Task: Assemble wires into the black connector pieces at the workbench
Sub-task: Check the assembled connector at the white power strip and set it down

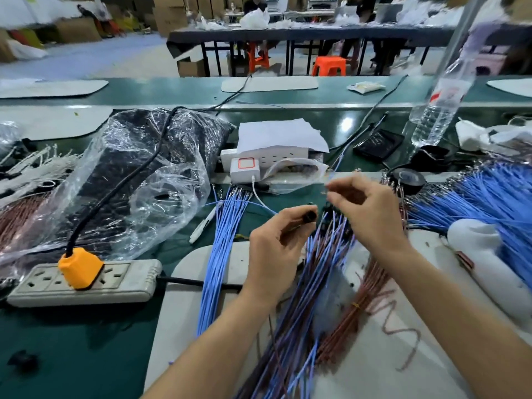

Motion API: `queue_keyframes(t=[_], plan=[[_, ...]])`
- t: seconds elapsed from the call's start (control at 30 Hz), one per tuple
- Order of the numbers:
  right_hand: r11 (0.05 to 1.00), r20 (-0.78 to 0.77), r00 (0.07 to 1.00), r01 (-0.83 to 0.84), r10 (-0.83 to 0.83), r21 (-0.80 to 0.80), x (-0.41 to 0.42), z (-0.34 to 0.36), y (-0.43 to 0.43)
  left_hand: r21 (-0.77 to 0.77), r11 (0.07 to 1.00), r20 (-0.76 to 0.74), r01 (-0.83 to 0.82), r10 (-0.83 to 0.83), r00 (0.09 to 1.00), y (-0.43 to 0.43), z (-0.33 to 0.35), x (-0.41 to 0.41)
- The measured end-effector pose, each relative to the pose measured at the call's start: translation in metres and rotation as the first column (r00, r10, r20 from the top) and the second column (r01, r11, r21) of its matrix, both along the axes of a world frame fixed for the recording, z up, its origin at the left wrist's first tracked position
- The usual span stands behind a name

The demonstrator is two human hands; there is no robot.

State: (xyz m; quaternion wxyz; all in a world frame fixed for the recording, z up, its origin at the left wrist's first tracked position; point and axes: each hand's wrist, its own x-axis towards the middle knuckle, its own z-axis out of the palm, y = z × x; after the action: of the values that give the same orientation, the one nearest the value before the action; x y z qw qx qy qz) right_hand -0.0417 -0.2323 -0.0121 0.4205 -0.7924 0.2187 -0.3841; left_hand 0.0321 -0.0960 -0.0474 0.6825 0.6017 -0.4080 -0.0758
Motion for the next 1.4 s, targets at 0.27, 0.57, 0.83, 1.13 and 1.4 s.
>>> queue_keyframes(t=[0.27,0.57,0.83,1.13,1.4], plan=[[0.985,0.232,0.970,-0.110,0.077,0.136,-0.052,-0.010,0.042,0.087,0.995,0.064,0.038,-0.044,0.997,0.000,0.006,-0.009],[0.996,0.216,0.973,-0.079,0.085,-0.038,-0.053,-0.011,0.043,0.140,0.987,0.090,0.076,-0.089,0.992,0.002,0.009,-0.011],[0.946,0.146,0.989,0.017,0.032,-0.323,-0.052,-0.015,0.040,0.203,0.978,0.189,0.041,-0.081,0.979,0.002,0.010,-0.011],[0.980,0.180,0.973,-0.167,0.145,0.113,-0.052,-0.013,0.038,0.240,0.970,0.260,-0.044,-0.021,0.965,0.002,0.014,-0.010],[0.696,0.308,0.935,-0.339,0.175,0.633,-0.050,-0.015,0.039,0.225,0.974,0.171,-0.004,-0.036,0.985,0.003,0.019,-0.010]])
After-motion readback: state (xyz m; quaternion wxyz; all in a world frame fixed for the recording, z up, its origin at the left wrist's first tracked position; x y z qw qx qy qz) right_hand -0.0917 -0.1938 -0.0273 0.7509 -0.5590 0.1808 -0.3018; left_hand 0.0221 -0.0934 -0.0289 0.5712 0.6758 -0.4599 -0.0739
